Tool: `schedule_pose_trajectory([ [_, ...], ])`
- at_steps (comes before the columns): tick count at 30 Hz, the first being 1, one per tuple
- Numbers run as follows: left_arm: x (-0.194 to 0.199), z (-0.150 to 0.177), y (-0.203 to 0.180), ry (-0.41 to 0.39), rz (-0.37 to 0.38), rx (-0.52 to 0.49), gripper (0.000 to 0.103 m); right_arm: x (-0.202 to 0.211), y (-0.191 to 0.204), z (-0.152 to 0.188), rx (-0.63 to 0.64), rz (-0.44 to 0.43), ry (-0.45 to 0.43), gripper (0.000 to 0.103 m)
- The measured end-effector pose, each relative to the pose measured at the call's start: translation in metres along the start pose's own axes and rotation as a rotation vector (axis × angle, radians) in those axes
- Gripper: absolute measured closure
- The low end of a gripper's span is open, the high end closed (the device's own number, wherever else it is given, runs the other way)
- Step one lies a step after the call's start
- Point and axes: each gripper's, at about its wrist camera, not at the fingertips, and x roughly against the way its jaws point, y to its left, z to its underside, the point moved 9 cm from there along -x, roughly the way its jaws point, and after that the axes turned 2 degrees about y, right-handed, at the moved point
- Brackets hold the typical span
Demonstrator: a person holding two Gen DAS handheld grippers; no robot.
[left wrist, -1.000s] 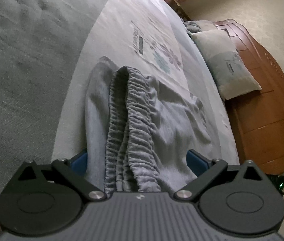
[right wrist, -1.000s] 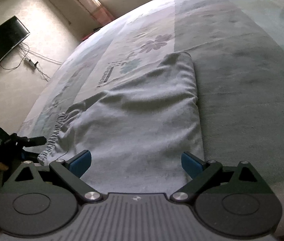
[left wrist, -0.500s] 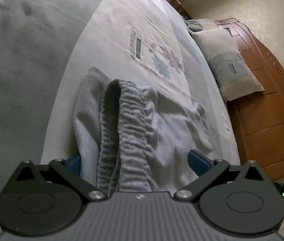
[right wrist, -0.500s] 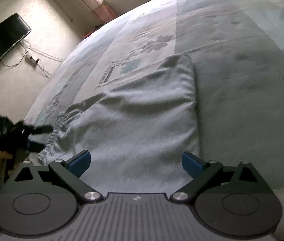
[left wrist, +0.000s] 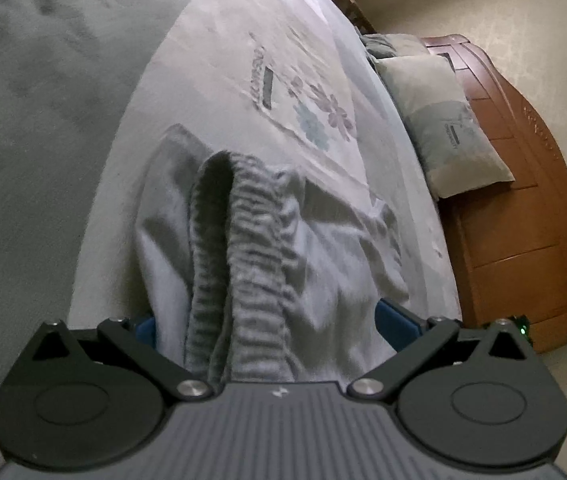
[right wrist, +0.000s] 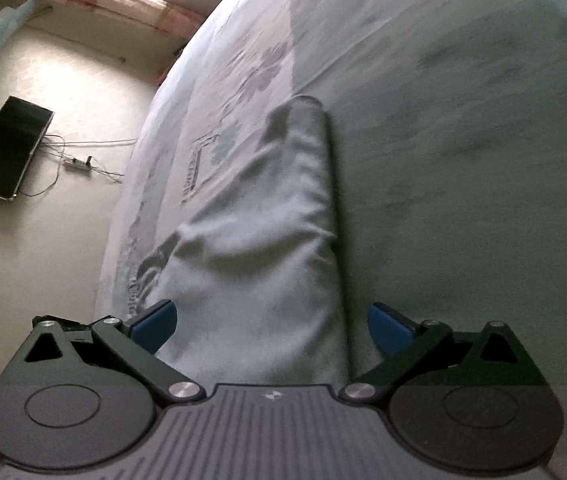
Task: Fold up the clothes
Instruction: 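Hold the waistband in the left gripper while the right gripper moves to the folded edge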
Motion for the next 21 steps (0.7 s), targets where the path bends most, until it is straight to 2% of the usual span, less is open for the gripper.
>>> schedule_pose_trajectory([
  [5, -0.008, -0.012, -0.002, -0.013, 0.009, 0.014, 0.002, -0.033, 0.018, -0.023, 0.028, -0.032, -0.004, 0.000],
  [9, -0.004, -0.008, 0.000, -0.037, 0.030, 0.035, 0.002, -0.044, 0.024, -0.028, 0.024, -0.045, -0.005, 0.000],
  [16, 0.013, 0.026, 0.004, 0.015, 0.096, 0.065, 0.001, -0.021, 0.026, 0.025, 0.010, -0.111, 0.094, 0.000],
  [18, 0.009, 0.020, 0.003, 0.022, 0.100, 0.060, 0.001, -0.023, 0.031, 0.033, 0.053, -0.103, 0.115, 0.000],
  [21, -0.006, 0.001, -0.001, 0.021, 0.095, 0.036, 0.001, -0.036, 0.036, 0.021, 0.039, -0.107, 0.116, 0.000],
])
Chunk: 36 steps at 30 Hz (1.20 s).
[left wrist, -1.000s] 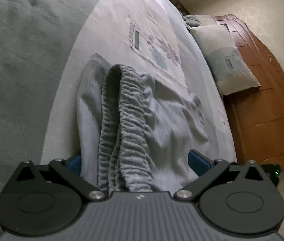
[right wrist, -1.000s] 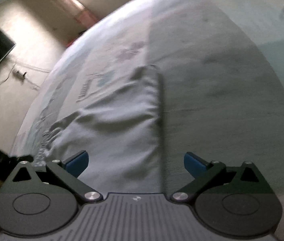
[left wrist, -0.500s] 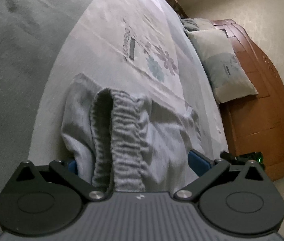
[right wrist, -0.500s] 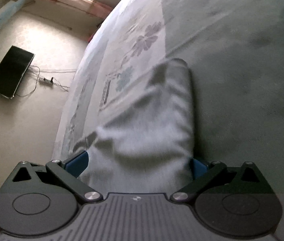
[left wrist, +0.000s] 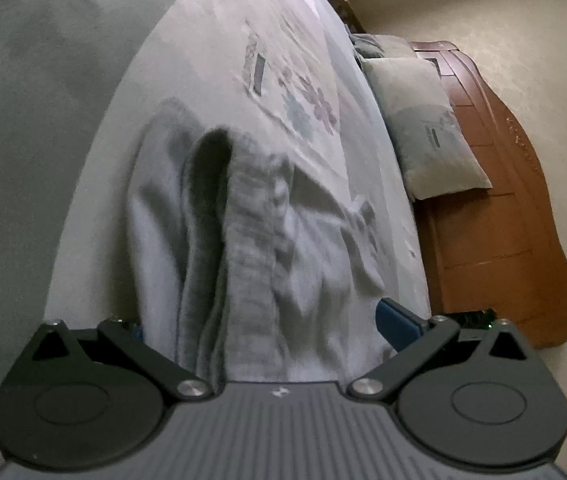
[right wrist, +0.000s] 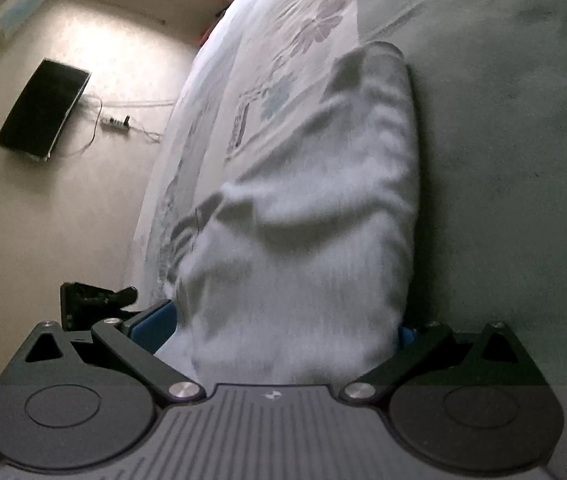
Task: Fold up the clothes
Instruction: 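Hold the waistband in the left gripper while the right gripper moves to the folded edge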
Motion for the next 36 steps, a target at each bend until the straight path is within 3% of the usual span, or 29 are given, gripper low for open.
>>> schedule_pose_trajectory([
  [5, -0.003, -0.004, 0.000, 0.000, 0.020, -0.002, 0.001, -0.006, -0.001, -0.009, 0.006, -0.027, -0.002, 0.003],
  [10, 0.010, 0.010, 0.006, 0.006, 0.039, -0.031, 0.009, 0.012, -0.023, -0.001, 0.037, -0.054, -0.059, 0.043],
  [13, 0.007, 0.005, 0.007, 0.015, 0.029, -0.014, 0.010, 0.013, -0.032, -0.004, -0.015, -0.045, -0.064, 0.053],
  [19, -0.005, -0.002, 0.001, 0.016, 0.022, -0.064, 0.007, 0.010, -0.031, -0.004, -0.001, -0.023, -0.070, 0.052],
  [22, -0.003, 0.002, -0.001, 0.011, -0.006, -0.110, 0.012, 0.010, -0.030, -0.001, 0.023, -0.017, -0.091, 0.052],
  [25, 0.001, 0.002, 0.005, 0.007, -0.044, -0.096, 0.024, 0.009, -0.031, -0.001, 0.027, -0.011, -0.095, 0.052],
  [28, 0.006, 0.001, 0.014, 0.002, -0.096, -0.076, 0.055, 0.010, -0.032, 0.000, 0.025, -0.010, -0.095, 0.052],
  [32, 0.008, 0.004, 0.019, -0.015, -0.115, -0.042, 0.057, 0.008, -0.031, 0.000, 0.027, 0.005, -0.106, 0.051],
  [36, 0.009, 0.003, 0.019, -0.013, -0.111, -0.024, 0.057, 0.002, -0.019, -0.001, 0.032, -0.021, -0.089, 0.022],
])
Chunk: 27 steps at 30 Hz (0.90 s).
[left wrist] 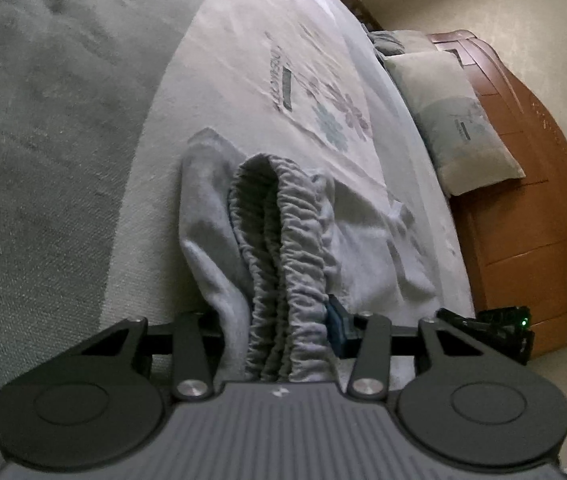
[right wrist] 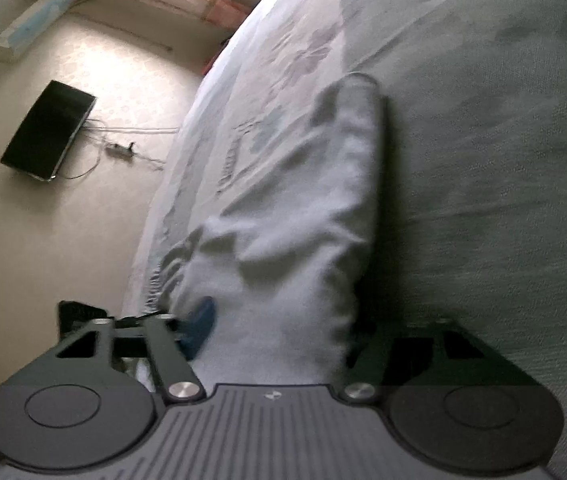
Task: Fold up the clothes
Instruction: 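Hold the waistband in the left gripper while the right gripper moves to the folded edge, then close the right gripper on the folded edge of the sweatpants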
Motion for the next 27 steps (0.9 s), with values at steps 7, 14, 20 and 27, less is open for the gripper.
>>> schedule_pose_trajectory([
  [7, -0.008, -0.009, 0.006, -0.008, 0.079, 0.079, 0.056, -0.028, 0.021, -0.016, 0.052, -0.009, 0.045, 0.000],
  [14, 0.003, 0.013, 0.010, 0.043, 0.119, 0.094, 0.055, -0.003, 0.003, -0.003, 0.040, -0.062, 0.038, 0.014],
  [20, -0.017, -0.006, -0.001, 0.044, 0.107, 0.061, 0.050, -0.013, 0.004, -0.010, 0.065, -0.020, 0.050, 0.020],
  [27, -0.016, -0.003, -0.007, 0.010, 0.060, 0.030, 0.053, -0.002, -0.032, -0.006, -0.018, 0.017, -0.012, 0.090],
])
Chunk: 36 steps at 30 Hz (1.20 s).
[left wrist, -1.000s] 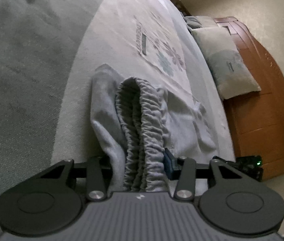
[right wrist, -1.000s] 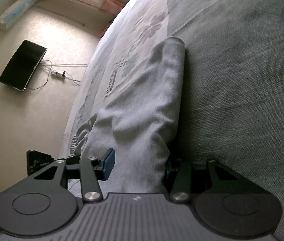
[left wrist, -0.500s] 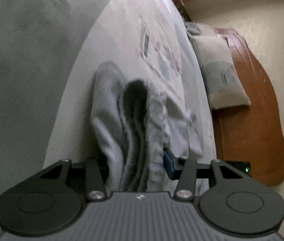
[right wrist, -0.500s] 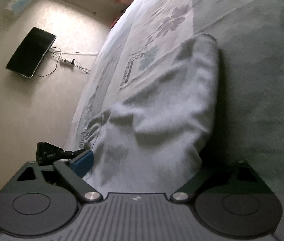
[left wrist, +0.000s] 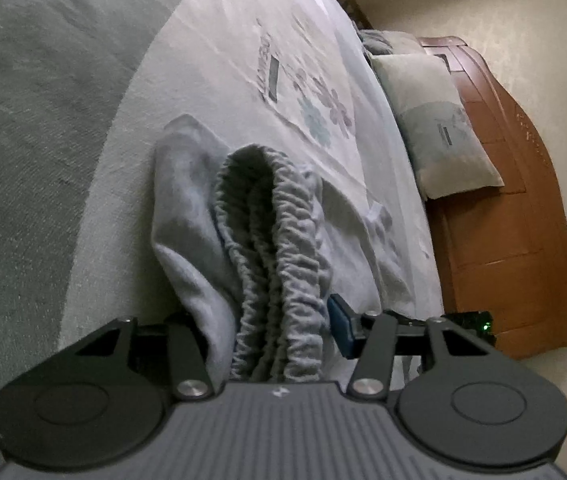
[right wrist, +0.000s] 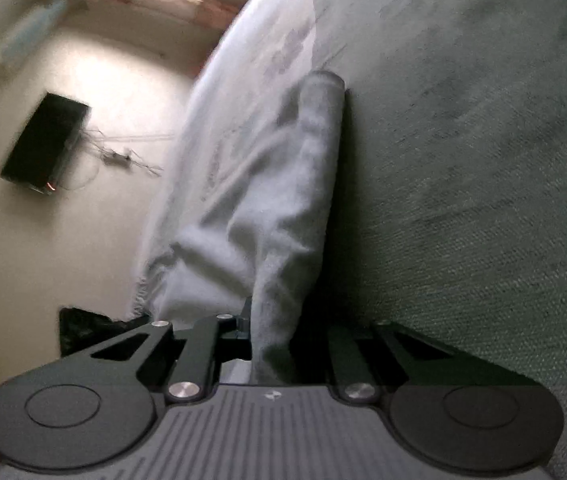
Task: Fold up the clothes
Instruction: 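Close the right gripper on the folded edge of the sweatpants, then lift the folded sweatpants off the bed with both grippers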
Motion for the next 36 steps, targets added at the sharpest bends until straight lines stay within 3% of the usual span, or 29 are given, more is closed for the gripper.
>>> schedule_pose_trajectory([
  [6, 0.001, -0.001, -0.005, -0.037, -0.070, 0.034, 0.060, -0.002, 0.011, 0.001, 0.000, 0.071, -0.006, 0.087],
  [10, 0.005, 0.001, -0.021, -0.062, -0.133, -0.024, 0.063, 0.003, 0.031, 0.005, 0.040, 0.063, -0.033, 0.087],
  [23, 0.019, -0.006, -0.106, -0.099, -0.094, -0.205, 0.067, 0.036, 0.085, 0.007, 0.202, 0.055, -0.096, 0.087],
  [28, -0.005, -0.004, -0.137, -0.066, -0.142, -0.285, 0.071, 0.059, 0.084, 0.007, 0.220, 0.080, -0.148, 0.087],
  [36, -0.061, 0.002, -0.207, -0.015, -0.115, -0.384, 0.072, 0.128, 0.066, 0.001, 0.201, 0.127, -0.269, 0.087],
])
